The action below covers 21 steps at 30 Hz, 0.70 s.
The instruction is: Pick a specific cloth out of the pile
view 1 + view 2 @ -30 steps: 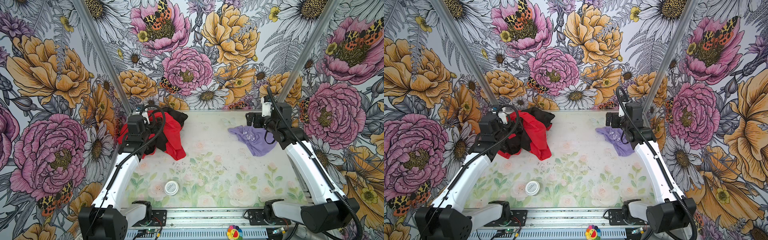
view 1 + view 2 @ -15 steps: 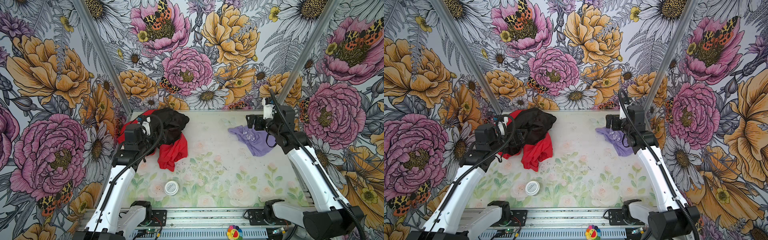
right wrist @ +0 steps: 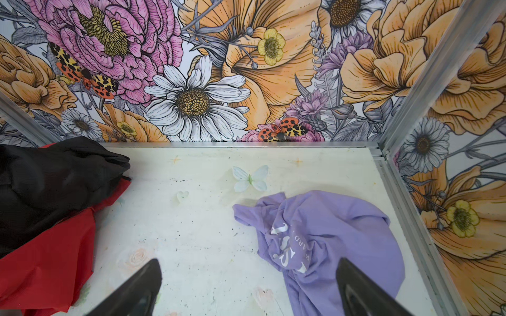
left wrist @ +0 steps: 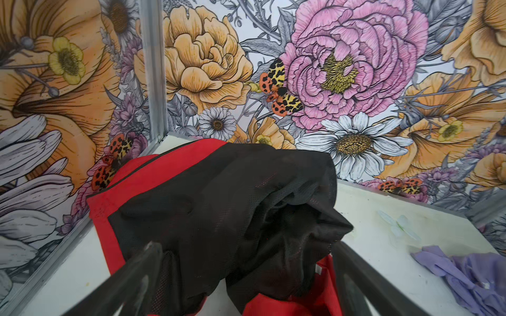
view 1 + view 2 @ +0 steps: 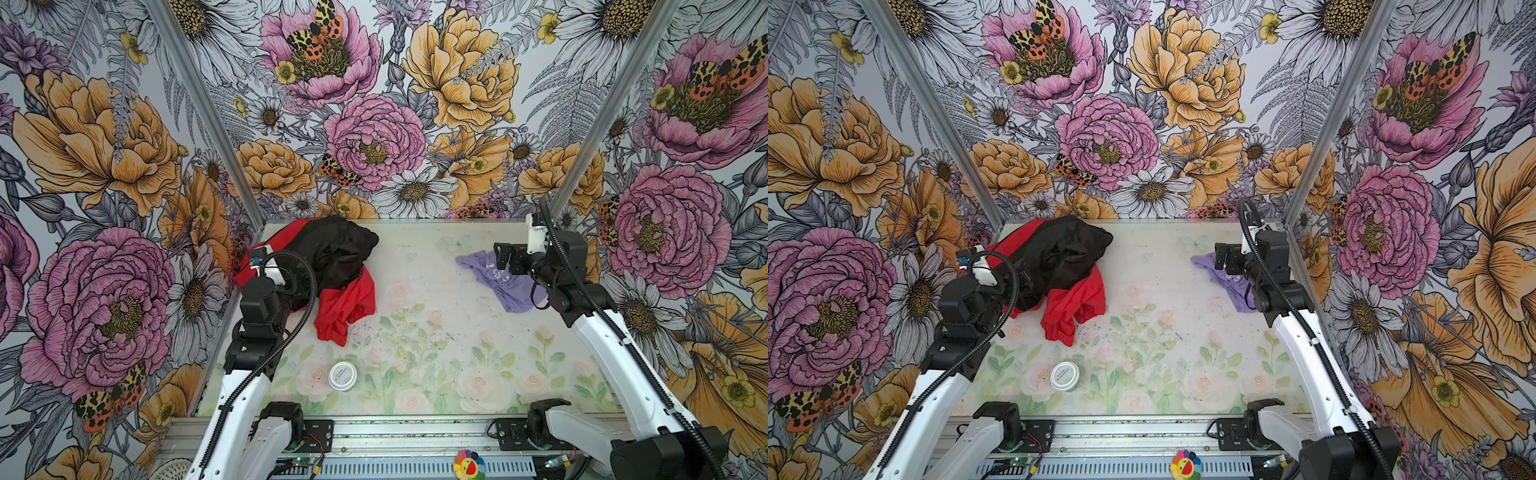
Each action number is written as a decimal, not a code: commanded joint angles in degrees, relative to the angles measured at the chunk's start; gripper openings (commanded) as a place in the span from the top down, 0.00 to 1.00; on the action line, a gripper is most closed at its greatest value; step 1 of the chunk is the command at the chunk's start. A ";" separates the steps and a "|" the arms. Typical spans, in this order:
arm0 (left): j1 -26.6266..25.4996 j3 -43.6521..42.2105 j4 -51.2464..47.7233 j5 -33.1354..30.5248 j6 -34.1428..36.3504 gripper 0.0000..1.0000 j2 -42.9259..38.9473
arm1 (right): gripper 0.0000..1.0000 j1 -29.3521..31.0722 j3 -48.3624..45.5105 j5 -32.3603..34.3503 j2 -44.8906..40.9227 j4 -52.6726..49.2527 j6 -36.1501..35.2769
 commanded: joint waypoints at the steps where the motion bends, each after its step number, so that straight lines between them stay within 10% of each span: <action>1: -1.56 -5.32 10.92 -8.61 0.21 0.01 -1.50 | 0.01 -0.96 -5.35 1.10 -2.65 8.94 1.00; 21: -5.10 -28.78 63.01 -18.55 12.18 0.01 25.02 | 0.01 -4.35 -34.43 7.96 8.89 51.85 -5.31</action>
